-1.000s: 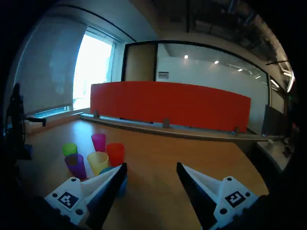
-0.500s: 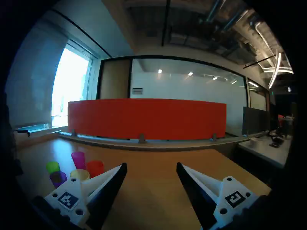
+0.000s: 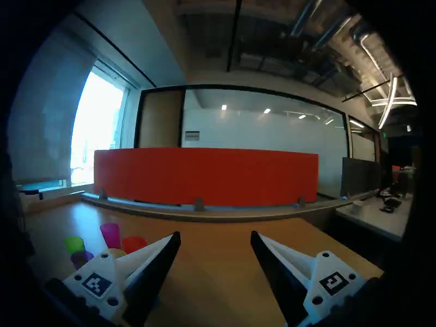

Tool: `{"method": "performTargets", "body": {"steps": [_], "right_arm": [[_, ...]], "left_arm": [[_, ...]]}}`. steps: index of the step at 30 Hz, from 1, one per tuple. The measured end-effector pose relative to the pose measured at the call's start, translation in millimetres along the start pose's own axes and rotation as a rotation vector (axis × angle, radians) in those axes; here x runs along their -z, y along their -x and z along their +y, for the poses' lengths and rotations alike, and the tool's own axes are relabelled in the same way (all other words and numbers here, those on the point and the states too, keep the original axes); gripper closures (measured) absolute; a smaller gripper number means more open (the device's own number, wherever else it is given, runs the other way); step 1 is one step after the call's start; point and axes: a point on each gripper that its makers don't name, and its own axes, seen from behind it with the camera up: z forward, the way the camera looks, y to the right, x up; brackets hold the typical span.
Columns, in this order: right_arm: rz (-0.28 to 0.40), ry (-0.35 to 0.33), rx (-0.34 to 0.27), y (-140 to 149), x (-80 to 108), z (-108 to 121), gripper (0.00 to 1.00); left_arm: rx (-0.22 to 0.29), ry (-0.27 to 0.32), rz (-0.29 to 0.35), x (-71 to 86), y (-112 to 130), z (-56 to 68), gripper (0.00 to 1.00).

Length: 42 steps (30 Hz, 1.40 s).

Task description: Pour water

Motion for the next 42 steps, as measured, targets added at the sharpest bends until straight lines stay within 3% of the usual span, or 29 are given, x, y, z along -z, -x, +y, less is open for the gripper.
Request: {"method": "performTargets", "body": {"steps": [11,26,42], "right_arm": [[-0.016,0.030,-0.028,1,4.7,10,0.01],[-0.044,0.061,-0.022,6,9.7,15,0.00],[-0.048,0.052,-0.003,5,1.5,2,0.00]], "left_arm": [[-0.082,-0.040,0.023,-1.4,14,-11.1,0.03],[-0.099,-0.038,0.018,-2.7,48,-26.3,0.03],[-0.075,-0.068,0.011,-4.9,64,-45.9,0.03]]}}
